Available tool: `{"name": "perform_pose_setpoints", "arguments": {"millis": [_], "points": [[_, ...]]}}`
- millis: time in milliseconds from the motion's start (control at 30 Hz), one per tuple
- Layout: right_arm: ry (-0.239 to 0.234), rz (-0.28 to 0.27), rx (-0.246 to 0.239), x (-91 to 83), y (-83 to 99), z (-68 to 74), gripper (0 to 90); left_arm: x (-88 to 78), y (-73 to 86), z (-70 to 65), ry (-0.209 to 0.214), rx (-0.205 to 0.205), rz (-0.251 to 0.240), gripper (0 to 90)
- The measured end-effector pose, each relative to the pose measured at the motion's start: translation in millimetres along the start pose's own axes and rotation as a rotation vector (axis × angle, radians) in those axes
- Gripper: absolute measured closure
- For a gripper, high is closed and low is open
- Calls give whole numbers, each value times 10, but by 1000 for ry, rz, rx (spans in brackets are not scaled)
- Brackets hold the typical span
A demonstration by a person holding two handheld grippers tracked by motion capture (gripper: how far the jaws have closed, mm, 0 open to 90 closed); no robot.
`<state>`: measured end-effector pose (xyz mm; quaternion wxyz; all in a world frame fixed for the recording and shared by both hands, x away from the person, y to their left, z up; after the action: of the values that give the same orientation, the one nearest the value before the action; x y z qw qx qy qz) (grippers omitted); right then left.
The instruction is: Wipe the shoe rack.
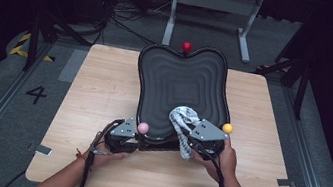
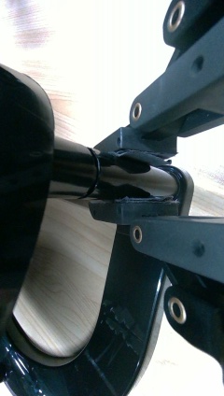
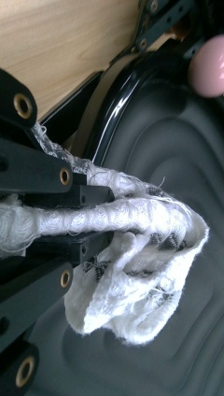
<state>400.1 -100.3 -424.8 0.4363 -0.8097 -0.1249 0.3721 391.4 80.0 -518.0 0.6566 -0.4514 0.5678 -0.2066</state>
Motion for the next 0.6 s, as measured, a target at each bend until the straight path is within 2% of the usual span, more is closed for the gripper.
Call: {"name": "perform_pose_setpoints", "arguments": {"millis": [400, 600], "points": [[81, 32, 61, -177, 234, -310, 802, 4, 2, -6, 9, 0, 0, 747], [146, 59, 81, -259, 366, -486, 804, 2, 5, -4, 13, 0, 2, 746]]}}
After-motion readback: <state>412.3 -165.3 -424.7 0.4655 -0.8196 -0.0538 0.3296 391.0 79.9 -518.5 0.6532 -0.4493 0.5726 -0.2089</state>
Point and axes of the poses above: each handheld gripper's, and its own axes: x roughly forward along the jaws, y roughly out of its underside, z roughly to its left, the point moved 8 cm from there along x, roughly forward along the jaws, and after that the axes turned 2 degrees about y, right-handed, at the moved point
